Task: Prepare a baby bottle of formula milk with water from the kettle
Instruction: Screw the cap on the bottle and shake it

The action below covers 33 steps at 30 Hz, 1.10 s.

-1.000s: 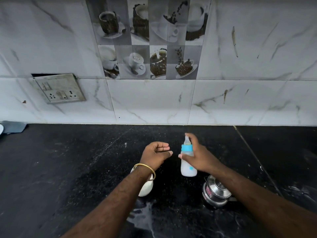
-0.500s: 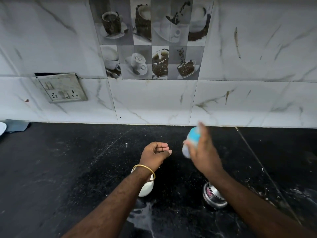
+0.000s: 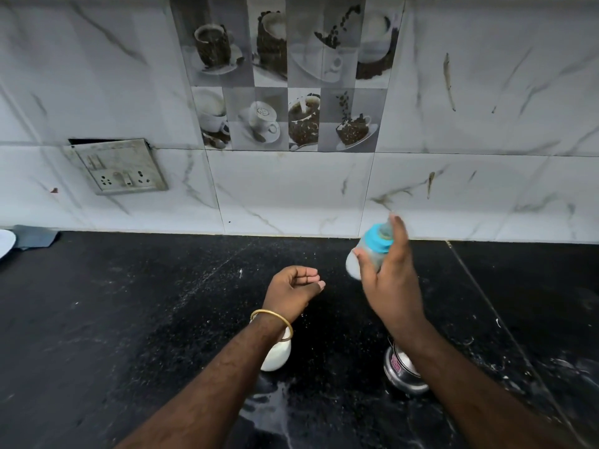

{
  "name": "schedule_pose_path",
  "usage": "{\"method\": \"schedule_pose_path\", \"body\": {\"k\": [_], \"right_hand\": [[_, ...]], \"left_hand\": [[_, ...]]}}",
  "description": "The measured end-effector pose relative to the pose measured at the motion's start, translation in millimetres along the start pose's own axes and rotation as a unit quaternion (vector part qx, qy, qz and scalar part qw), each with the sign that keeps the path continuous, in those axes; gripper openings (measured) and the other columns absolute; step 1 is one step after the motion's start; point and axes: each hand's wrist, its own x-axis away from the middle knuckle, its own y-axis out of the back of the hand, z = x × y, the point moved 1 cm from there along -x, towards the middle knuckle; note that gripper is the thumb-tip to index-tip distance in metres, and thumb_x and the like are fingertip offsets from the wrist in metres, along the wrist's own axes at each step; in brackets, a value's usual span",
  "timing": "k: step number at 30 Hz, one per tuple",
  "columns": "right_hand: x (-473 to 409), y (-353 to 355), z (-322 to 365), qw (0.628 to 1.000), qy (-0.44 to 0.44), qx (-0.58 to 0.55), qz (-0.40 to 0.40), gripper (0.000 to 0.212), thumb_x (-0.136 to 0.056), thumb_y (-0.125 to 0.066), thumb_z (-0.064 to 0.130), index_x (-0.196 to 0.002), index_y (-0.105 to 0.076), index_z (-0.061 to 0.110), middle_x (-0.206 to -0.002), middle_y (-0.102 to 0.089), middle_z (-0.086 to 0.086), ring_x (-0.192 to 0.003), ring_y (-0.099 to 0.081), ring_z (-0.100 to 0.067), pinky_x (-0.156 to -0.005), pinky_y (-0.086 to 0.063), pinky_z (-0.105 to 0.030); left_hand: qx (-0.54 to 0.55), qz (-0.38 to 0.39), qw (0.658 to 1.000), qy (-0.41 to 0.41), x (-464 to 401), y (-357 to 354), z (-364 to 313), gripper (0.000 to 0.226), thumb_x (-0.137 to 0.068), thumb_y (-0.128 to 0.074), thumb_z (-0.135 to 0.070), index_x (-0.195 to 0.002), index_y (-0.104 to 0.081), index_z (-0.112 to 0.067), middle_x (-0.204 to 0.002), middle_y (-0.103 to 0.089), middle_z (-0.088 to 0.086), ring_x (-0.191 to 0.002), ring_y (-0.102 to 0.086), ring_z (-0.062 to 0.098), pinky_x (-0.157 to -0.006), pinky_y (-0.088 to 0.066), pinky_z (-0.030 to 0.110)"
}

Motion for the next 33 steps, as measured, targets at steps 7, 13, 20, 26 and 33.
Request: {"method": "schedule_pose_path", "body": {"k": [7,13,20,26,33], "right_hand": [[20.4,-3.7,-12.2,0.989,-0.004,0.036,0.142,0.078,-0.093,-0.066,0.033,-0.154,-0.017,0.025,-0.142,-0.048,-0.015,-0.12,-0.056,-0.027,-0.096,-0.048,-0.035],[37.1,-9.5,-13.6,0.971,0.011,0.099,0.216,0.08,-0.094,-0.062,0.035,-0.154,-0.009,0.029,-0.141,-0.046,-0.015,-0.117,-0.058,-0.03,-0.092,-0.052,-0.04],[-11.8,4.3,8.9,0.999,0.045,0.031,0.0,0.074,-0.092,-0.068,0.027,-0.15,-0.024,0.014,-0.136,-0.05,-0.018,-0.114,-0.057,-0.028,-0.091,-0.051,-0.035],[14.9,-5.7,-9.5,0.986,0.016,0.077,0.149,0.074,-0.094,-0.063,0.035,-0.152,-0.018,0.025,-0.137,-0.05,-0.014,-0.114,-0.059,-0.028,-0.088,-0.053,-0.04],[39.9,-6.6,-10.0,0.961,0.016,0.139,0.239,0.076,-0.095,-0.058,0.04,-0.151,-0.007,0.033,-0.137,-0.049,-0.011,-0.109,-0.061,-0.024,-0.082,-0.056,-0.036]], "left_hand": [[-0.004,0.005,1.0,-0.001,3.7,2.2,-1.0,0.026,-0.082,-0.078,-0.013,-0.107,-0.071,-0.014,-0.1,-0.076,-0.001,-0.089,-0.071,0.007,-0.067,-0.053,0.016],[-0.009,-0.003,1.0,0.005,5.9,0.7,-1.8,0.025,-0.082,-0.078,-0.014,-0.106,-0.071,-0.014,-0.1,-0.076,-0.001,-0.089,-0.071,0.009,-0.061,-0.052,0.016],[-0.006,-0.003,1.0,0.005,6.7,4.1,-5.0,0.026,-0.083,-0.077,-0.013,-0.108,-0.07,-0.013,-0.102,-0.076,0.0,-0.09,-0.07,0.008,-0.061,-0.052,0.015],[-0.007,0.007,1.0,0.0,8.9,4.4,-8.2,0.026,-0.082,-0.077,-0.014,-0.107,-0.07,-0.016,-0.101,-0.076,-0.002,-0.093,-0.071,0.011,-0.068,-0.055,0.023],[-0.009,0.003,1.0,0.008,10.1,3.8,-4.0,0.025,-0.082,-0.077,-0.015,-0.106,-0.071,-0.017,-0.102,-0.077,-0.002,-0.094,-0.072,0.011,-0.066,-0.054,0.022]]}}
